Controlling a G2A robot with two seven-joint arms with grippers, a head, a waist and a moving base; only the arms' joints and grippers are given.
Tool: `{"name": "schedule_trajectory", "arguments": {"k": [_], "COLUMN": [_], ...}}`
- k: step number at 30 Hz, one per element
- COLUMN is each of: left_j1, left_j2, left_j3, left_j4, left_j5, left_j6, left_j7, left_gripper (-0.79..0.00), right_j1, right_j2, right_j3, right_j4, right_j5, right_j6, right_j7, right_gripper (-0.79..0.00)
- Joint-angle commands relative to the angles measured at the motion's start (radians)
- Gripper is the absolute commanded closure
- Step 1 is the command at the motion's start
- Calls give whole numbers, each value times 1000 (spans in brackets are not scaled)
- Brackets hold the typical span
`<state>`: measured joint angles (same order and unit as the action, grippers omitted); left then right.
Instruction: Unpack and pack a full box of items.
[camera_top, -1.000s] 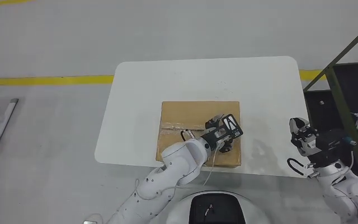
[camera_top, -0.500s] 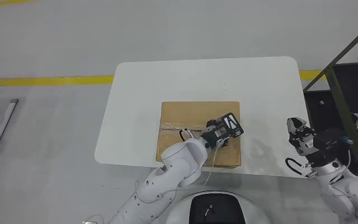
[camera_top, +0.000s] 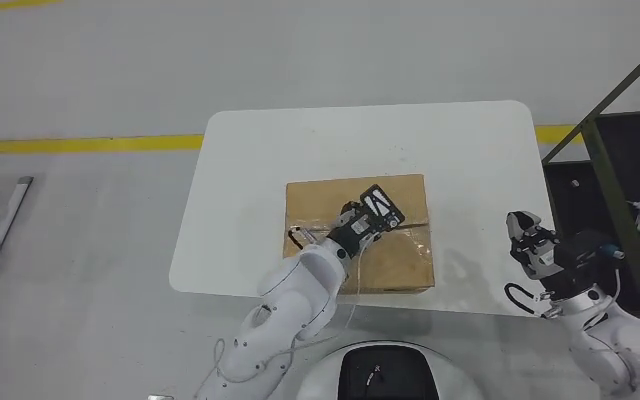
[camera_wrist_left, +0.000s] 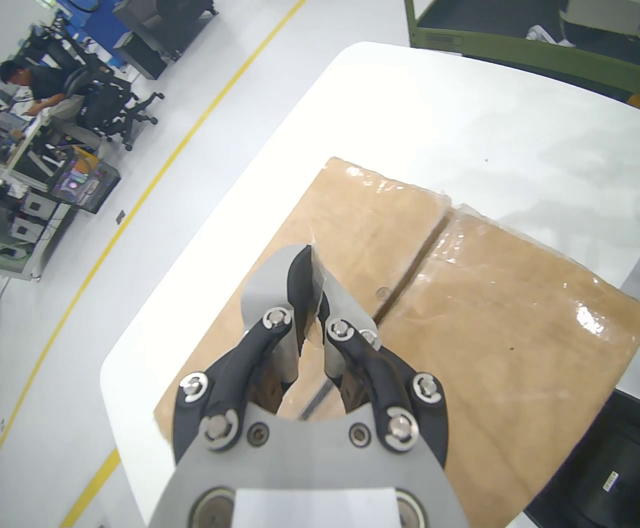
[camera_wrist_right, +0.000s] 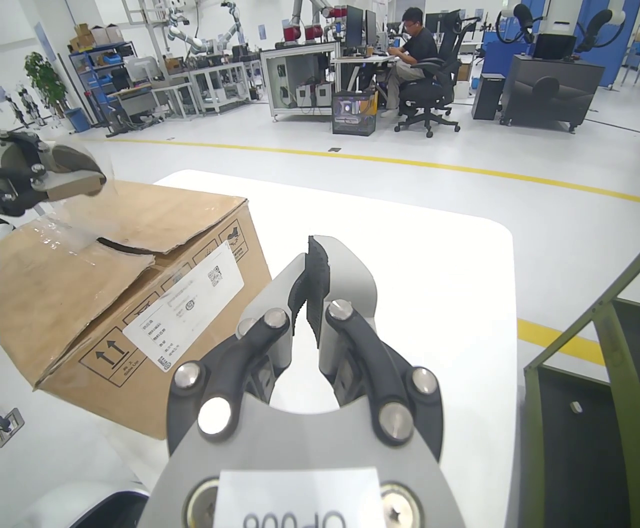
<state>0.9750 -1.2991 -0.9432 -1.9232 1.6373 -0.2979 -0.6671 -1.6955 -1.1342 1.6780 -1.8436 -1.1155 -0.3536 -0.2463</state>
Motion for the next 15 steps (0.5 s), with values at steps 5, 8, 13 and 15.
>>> {"name": "schedule_trajectory", "arguments": {"k": [5, 8, 13, 15], "left_j1": [97, 163, 245, 275], "left_j2": [33, 52, 69, 74], "left_j3": [-218, -356, -515, -562], "left_j4": [-120, -165, -204, -198], "left_j5": [60, 101, 137, 149], "left_j6": [-19, -46, -56, -54], "left_j7": [-50, -69, -53, -43], "left_gripper": [0, 0, 0, 0], "right_j1": [10, 18, 29, 34], "right_j2": [-1, -2, -1, -1], "right_j3": [-3, -8, -15, -17], "right_j4": [-5, -7, -5, -1], "right_j5": [8, 13, 6, 1], "right_j6": [-21, -36, -61, -70], "right_j7": [2, 9, 15, 17], "right_gripper": [0, 0, 0, 0]}}
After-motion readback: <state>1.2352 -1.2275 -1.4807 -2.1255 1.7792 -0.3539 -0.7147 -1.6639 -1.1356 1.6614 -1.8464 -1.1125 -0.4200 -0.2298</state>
